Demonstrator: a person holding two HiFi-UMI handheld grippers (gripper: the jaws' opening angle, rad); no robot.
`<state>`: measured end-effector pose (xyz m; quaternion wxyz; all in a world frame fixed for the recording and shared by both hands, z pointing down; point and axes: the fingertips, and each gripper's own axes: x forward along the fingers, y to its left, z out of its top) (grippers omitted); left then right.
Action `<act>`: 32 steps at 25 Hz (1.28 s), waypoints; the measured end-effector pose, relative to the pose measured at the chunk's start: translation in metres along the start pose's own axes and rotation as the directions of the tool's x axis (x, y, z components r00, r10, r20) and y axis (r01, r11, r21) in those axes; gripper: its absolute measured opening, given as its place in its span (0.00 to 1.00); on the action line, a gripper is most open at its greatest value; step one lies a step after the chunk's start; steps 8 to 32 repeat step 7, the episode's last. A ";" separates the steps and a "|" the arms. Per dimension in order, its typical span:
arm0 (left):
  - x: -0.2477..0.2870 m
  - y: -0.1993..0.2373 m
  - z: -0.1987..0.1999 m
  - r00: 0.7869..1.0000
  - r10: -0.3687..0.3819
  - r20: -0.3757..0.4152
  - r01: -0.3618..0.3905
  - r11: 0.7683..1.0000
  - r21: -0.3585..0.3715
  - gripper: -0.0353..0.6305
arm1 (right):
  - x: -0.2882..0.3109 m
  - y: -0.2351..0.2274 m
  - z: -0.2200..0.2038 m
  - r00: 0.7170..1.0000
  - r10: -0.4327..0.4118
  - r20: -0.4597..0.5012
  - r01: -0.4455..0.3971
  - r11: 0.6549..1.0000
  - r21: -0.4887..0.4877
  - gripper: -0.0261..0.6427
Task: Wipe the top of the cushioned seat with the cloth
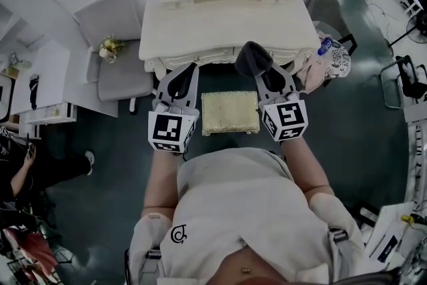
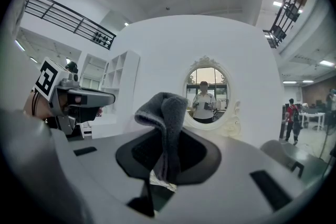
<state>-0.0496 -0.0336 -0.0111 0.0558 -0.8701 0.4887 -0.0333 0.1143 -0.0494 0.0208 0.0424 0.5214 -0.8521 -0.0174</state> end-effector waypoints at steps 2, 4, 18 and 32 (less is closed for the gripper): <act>-0.002 -0.001 0.000 1.000 0.002 0.002 -0.002 1.000 -0.003 0.07 | -0.001 0.002 -0.001 1.000 0.005 0.001 -0.005 1.000 -0.003 0.14; -0.004 -0.001 0.001 1.000 0.006 0.006 -0.006 1.000 -0.005 0.07 | -0.001 0.003 -0.001 1.000 0.009 0.003 -0.009 1.000 -0.006 0.14; -0.005 -0.002 0.006 1.000 0.014 0.020 -0.014 1.000 -0.006 0.07 | -0.003 0.003 0.000 1.000 0.011 0.010 -0.011 1.000 -0.011 0.14; -0.005 -0.002 0.006 1.000 0.014 0.020 -0.014 1.000 -0.006 0.07 | -0.003 0.003 0.000 1.000 0.011 0.010 -0.011 1.000 -0.011 0.14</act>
